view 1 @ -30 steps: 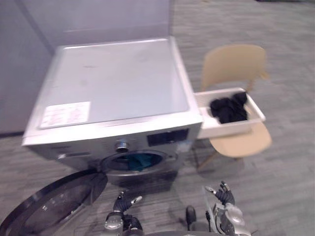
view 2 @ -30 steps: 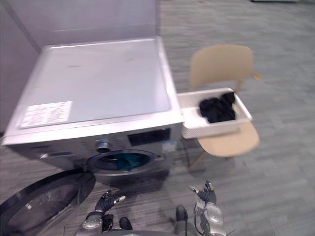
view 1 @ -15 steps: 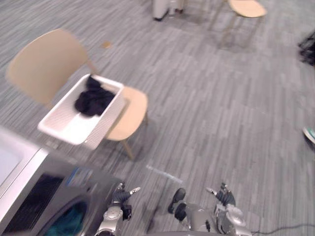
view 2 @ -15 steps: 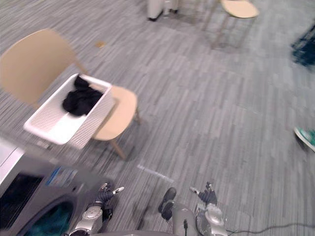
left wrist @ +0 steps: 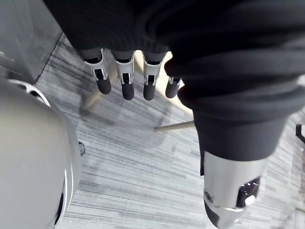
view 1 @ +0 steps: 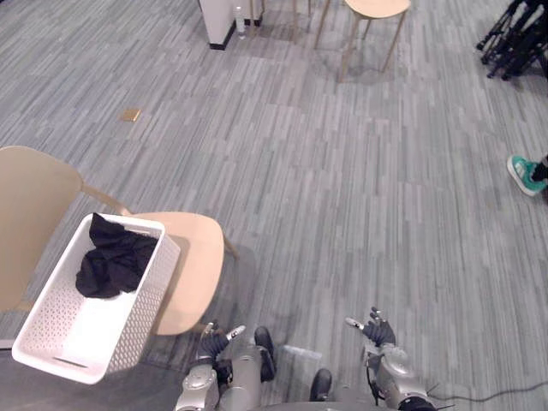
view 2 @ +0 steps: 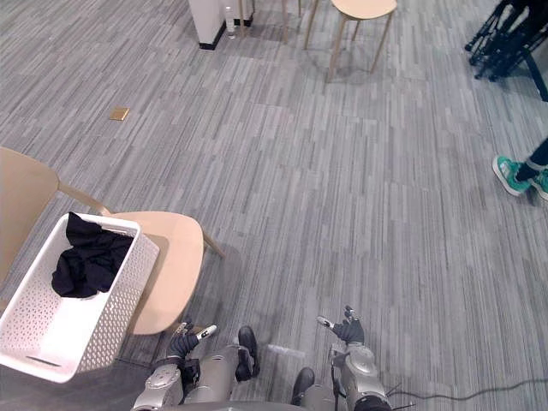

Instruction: Pick up the laundry basket with both hands and put the clothes into the washing machine.

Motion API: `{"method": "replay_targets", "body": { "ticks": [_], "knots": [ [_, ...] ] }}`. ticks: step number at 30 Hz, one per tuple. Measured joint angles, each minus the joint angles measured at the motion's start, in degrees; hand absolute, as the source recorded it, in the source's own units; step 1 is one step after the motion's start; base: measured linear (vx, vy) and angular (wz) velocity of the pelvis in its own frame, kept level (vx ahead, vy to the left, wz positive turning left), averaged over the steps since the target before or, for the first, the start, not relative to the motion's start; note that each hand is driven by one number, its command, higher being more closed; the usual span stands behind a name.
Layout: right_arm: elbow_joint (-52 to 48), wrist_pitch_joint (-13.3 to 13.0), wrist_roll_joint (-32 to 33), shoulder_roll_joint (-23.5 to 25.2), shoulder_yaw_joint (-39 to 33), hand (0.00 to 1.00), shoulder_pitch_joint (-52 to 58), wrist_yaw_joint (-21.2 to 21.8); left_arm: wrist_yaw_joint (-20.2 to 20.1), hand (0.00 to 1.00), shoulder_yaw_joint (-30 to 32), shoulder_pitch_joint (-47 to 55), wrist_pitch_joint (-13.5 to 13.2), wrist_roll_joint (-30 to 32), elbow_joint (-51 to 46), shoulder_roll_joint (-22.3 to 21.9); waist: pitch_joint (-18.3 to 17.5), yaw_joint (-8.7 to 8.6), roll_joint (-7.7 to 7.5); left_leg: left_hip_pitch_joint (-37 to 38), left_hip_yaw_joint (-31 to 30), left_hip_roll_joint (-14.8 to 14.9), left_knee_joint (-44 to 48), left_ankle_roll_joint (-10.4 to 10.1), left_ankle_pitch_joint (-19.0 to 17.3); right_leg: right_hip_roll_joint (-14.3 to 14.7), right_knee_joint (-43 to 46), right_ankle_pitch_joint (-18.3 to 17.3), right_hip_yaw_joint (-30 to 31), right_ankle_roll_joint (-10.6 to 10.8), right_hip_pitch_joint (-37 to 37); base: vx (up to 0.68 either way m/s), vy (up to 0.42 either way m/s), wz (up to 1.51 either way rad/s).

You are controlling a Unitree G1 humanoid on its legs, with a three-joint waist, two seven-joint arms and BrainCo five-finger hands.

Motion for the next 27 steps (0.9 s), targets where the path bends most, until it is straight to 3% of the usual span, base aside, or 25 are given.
{"method": "replay_targets", "body": {
  "ticks": [1, 2, 3, 5, 7, 8, 9, 10, 11, 12, 13, 14, 15, 17, 18, 19, 20, 21, 23, 25, 27],
  "knots": [
    [0.0, 0.0, -0.1, 0.2, 0.2, 0.0, -0.1, 0.0, 0.0, 0.0, -0.1, 0.0, 0.0, 0.0, 0.6, 0.1, 0.0, 0.05, -0.22, 1.7, -0.5, -0.8, -0.6, 0.2, -0.5, -1.7, 6.3, 0.3, -0.1, 0.3, -1.4, 0.52, 0.293, 0.69],
    [0.2, 0.1, -0.6, 0.4, 0.5, 0.0, 0.5, 0.1, 0.0, 0.0, -0.7, 0.1, 0.1, 0.0, 0.8, 0.5, 0.1, -0.23, -0.89, 5.4, -3.2, -3.2, -1.7, 1.3, -2.4, -5.8, 20.1, 4.7, -0.9, -0.2, -4.5, 0.44, 0.181, 1.14],
    [0.5, 0.1, -0.6, 0.3, 0.9, 0.0, 1.0, 0.3, 0.0, 0.0, -1.4, 0.2, 0.2, 0.0, 0.7, 0.5, 0.3, -1.1, -0.71, 7.6, -6.4, -4.4, -1.6, 2.2, -4.0, -8.3, 28.6, 4.8, -1.2, -1.6, -6.7, 0.44, 0.143, 1.35],
    [0.5, 0.1, -0.6, 0.2, 0.9, 0.0, 0.9, 1.0, 0.2, 0.0, -2.3, 0.2, 0.5, 0.0, 0.7, 0.6, 0.3, -1.86, -0.62, 10.4, -12.5, -5.5, -1.7, 2.5, -5.3, -8.6, 32.5, -1.3, -1.8, -3.3, -9.2, 0.46, 0.045, 1.73],
    [0.5, 0.1, -0.5, -0.1, 0.9, 0.0, 0.5, 1.1, 0.2, 0.0, -2.6, -0.8, 0.9, 0.0, 0.5, 0.4, 0.6, -1.86, -0.15, 12.2, -18.0, -6.0, -2.6, 2.5, -5.3, -6.3, 26.8, -4.3, -1.5, -3.2, -11.0, 0.46, -0.041, 1.77],
    [0.4, 0.0, -0.4, -0.5, 0.9, 0.0, 0.0, 1.0, 0.3, 0.0, -2.9, -1.4, 1.1, -0.1, 0.3, 0.1, 0.9, -1.39, 0.93, 12.6, -24.9, -6.0, -2.6, 2.4, -5.3, -1.9, 18.1, -5.6, 2.5, -3.4, -12.8, 0.42, -0.138, 1.8],
    [0.0, -0.1, -0.2, -0.6, 0.8, 0.0, 0.0, 0.9, 0.4, 0.0, -3.1, -2.4, 1.1, -0.2, 0.2, -0.2, 0.8, -1.51, 0.83, 12.5, -29.0, -6.1, -2.4, 2.3, -5.2, 1.0, 12.1, -5.5, 7.9, -3.2, -14.3, 0.4, -0.174, 2.1],
    [-0.5, -0.2, 0.4, -0.8, 0.8, 0.0, 0.0, 0.9, 0.7, 0.0, -3.6, -3.2, 1.1, -0.8, 0.2, -0.4, 0.9, -1.7, 0.94, 12.2, -32.3, -6.5, -2.0, 0.8, -5.0, 3.1, 7.5, -4.9, 12.5, -2.4, -15.3, 0.39, -0.242, 2.49],
    [-1.2, -0.5, 0.9, -1.1, 0.7, 0.0, 0.5, 0.7, 1.3, 0.0, -5.0, -4.2, 1.1, -1.4, 0.3, -0.8, 0.8, -1.65, 0.6, 11.7, -38.3, -8.1, -0.5, -2.0, -5.5, 4.2, -1.7, -1.7, 20.9, -0.4, -15.2, 0.39, -0.293, 2.73],
    [-1.0, -0.5, 1.0, -1.0, 0.5, 0.0, 1.3, 0.5, 1.3, 0.0, -5.5, -4.8, 1.0, -1.5, 0.2, -1.1, 0.6, -1.43, -0.48, 11.8, -41.4, -9.9, 1.2, -4.3, -7.0, 3.0, -8.6, 5.5, 23.5, -0.5, -14.0, 0.42, -0.336, 2.91],
    [-0.3, -0.2, 1.2, -1.9, 0.5, 0.0, 1.4, 0.0, 1.5, 0.0, -4.9, -5.4, 1.1, -1.5, 0.7, -2.4, 1.2, -0.87, 1.25, 11.6, -44.7, -9.7, 4.0, -7.0, -9.1, 2.7, -9.5, 8.9, 20.5, -1.9, -12.2, 0.43, -0.366, 1.94],
    [-0.1, -0.1, 1.3, -2.1, 0.5, 0.0, 1.0, -0.1, 1.5, 0.0, -4.5, -5.0, 1.1, -1.5, 0.4, -3.0, 0.5, 0.27, 2.69, 10.5, -45.0, -8.7, 5.1, -7.7, -8.7, 3.0, -9.6, 9.0, 19.1, -2.0, -12.0, 0.34, -0.299, 1.43],
    [-0.3, -0.1, 1.4, -2.1, -0.1, 0.0, 0.2, -0.3, 1.5, 0.0, -4.5, -4.5, 1.0, -1.4, -0.1, -3.5, 0.1, 0.95, 3.19, 9.0, -45.7, -7.9, 5.7, -9.5, -7.7, 2.9, -10.2, 8.6, 16.5, -2.6, -11.2, 0.34, -0.323, 1.26],
    [-2.0, -0.3, 1.6, -2.1, -0.6, 0.0, -0.4, -0.4, 1.4, 0.0, -4.9, -3.6, 0.9, -1.0, -0.8, -4.0, 0.2, 1.35, 3.09, 7.9, -42.5, -5.4, 3.1, -13.5, -5.4, 2.0, -13.0, 7.2, 7.4, -4.5, -6.3, 0.25, -0.258, 1.86],
    [-2.2, -0.3, 1.7, -2.2, -0.9, 0.0, -0.4, -0.4, 1.3, 0.0, -5.1, -3.6, 0.9, -1.0, -0.8, -4.0, 0.3, 1.25, 3.03, 7.4, -40.1, -4.6, 2.4, -13.8, -5.2, 1.6, -13.1, 7.0, 5.2, -4.9, -5.3, 0.19, -0.176, 2.21],
    [-2.3, -0.5, 1.9, -2.4, -2.1, 0.0, -0.4, -0.5, 1.3, 0.0, -5.8, -3.5, 0.6, -0.9, -0.9, -3.9, 0.4, 1.02, 2.68, 6.0, -31.9, -2.7, 1.1, -13.5, -5.0, 0.3, -13.2, 6.6, 0.7, -5.4, -3.1, 0.11, -0.095, 2.04],
    [-2.2, -0.6, 2.0, -2.7, -2.8, 0.0, -0.4, -0.6, 1.3, 0.0, -6.5, -3.3, 0.5, -0.8, -0.9, -3.7, 0.4, 0.67, 2.4, 4.9, -23.8, -1.2, 0.0, -12.5, -4.5, -0.8, -13.3, 6.4, -2.3, -5.2, -1.7, 0.09, -0.055, 2.48],
    [-2.3, -1.0, 2.1, -3.2, -2.8, 0.0, -0.9, -0.9, 1.4, 0.0, -7.9, -2.7, 0.3, 0.3, -1.1, -2.9, 0.3, 0.2, 1.94, 4.5, -11.4, 1.1, -1.8, -8.4, -1.4, -2.0, -13.3, 6.0, -5.1, -4.7, -0.3, 0.04, 0.011, 1.73],
    [-2.4, -1.2, 2.2, -3.8, -2.8, 0.0, -1.7, -1.4, 1.3, 0.0, -8.7, -1.4, 0.3, 1.3, -1.1, -2.2, -0.4, 0.14, 2.45, 3.7, -0.1, 3.3, -2.9, -6.1, 3.0, -2.8, -13.3, 3.9, -8.7, -2.9, 0.9, 0.09, 0.127, 1.36],
    [-2.9, -1.2, 2.1, -3.9, -3.8, 0.0, -2.0, -1.7, 1.3, 0.0, -9.3, -1.0, 0.3, 1.4, -1.0, -1.1, -0.8, 0.06, 2.17, 2.8, 2.7, 1.6, -3.9, -5.5, 2.7, -4.5, -13.6, 3.0, -12.8, -1.7, 1.7, 0.08, 0.181, 1.14],
    [-3.7, -1.1, 1.7, -1.6, -4.5, 0.0, -1.4, -2.0, 1.3, 0.0, -9.4, -0.2, 0.2, 1.4, -0.9, 1.0, -1.3, 0.27, -0.07, 3.2, -0.3, -1.4, -6.0, -4.9, 3.2, -5.4, -15.6, 3.2, -14.7, -1.2, 3.9, 0.04, 0.152, 0.8]
  ]
}}
